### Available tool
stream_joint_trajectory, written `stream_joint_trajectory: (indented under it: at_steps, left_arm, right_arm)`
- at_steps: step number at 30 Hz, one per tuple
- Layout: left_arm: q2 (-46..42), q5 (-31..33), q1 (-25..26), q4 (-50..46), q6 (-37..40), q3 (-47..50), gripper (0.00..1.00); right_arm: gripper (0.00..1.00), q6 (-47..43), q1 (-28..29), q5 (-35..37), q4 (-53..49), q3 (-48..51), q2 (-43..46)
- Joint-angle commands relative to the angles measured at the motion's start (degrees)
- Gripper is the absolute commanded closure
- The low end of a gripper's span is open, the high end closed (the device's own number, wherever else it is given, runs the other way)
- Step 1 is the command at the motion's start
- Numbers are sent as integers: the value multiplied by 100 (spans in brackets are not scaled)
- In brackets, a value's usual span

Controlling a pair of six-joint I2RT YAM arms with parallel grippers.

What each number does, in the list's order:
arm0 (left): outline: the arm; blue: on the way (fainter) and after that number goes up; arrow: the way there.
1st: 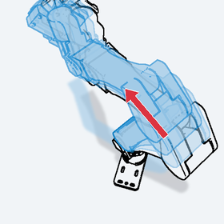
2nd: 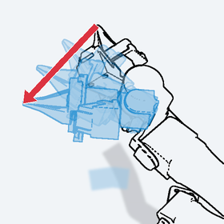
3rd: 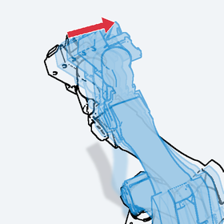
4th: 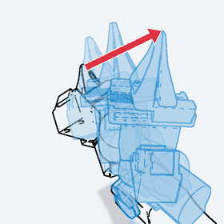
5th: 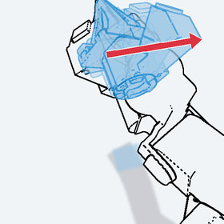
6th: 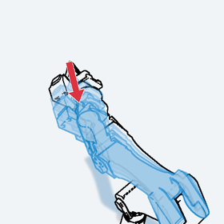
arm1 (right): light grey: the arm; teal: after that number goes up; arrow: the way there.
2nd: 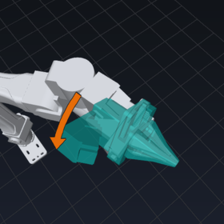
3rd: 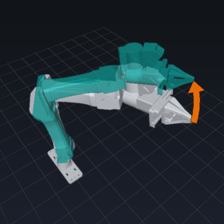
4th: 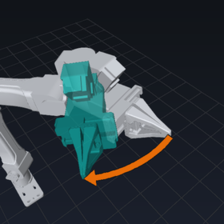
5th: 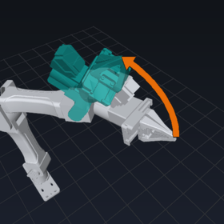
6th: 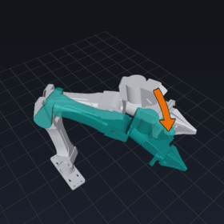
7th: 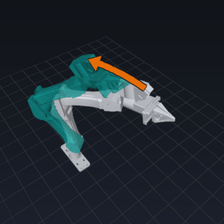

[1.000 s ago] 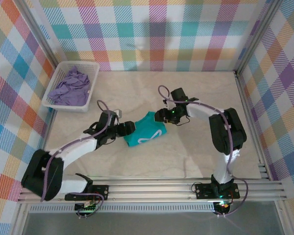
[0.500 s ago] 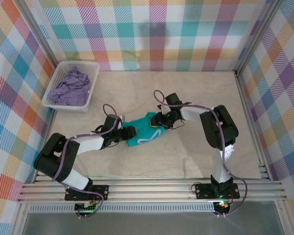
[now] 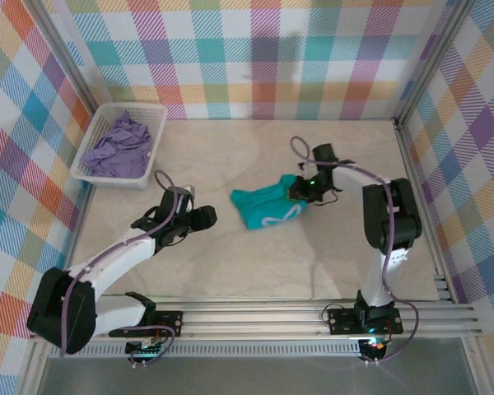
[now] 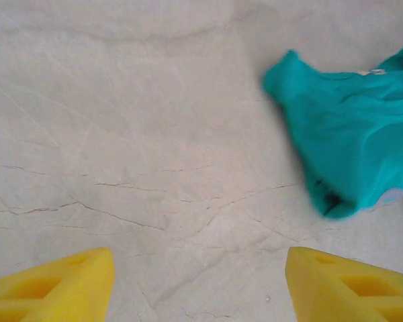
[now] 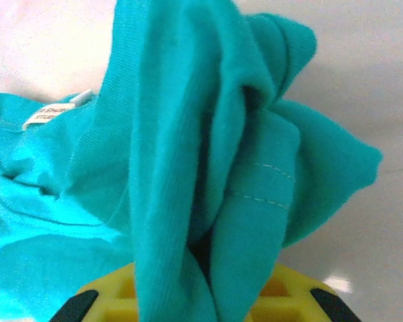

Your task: Fold the inside-out t-shirt

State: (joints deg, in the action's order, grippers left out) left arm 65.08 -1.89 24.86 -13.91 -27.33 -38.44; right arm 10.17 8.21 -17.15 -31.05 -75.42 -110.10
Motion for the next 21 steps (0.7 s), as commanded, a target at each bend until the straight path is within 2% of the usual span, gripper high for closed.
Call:
stream_joint_trajectory:
  at_steps: [1,5,11,18,21]
  left_arm:
    - [-240,132,-59,-665,106,-144,32]
    - [-338,86,-55,-828,127,-216,32]
    - [-190,37,-57,-920,160,-313,32]
    - [-53,51,-53,-862,119,-276,32]
    - [-52,109,-54,-868,131,-274,31]
  right_arm:
    - [91,-1183,-527,1563,-981,-473,164]
    - [90,-1914,-1001,2692,-856,-862,58]
    - [89,-2753,-1295,3646,-536,-1576,-619]
    - [87,-2630,-1409,4272,-743,-2270,-1301]
    - [77,-2478,-1469,4450,-720,-2364,-1378]
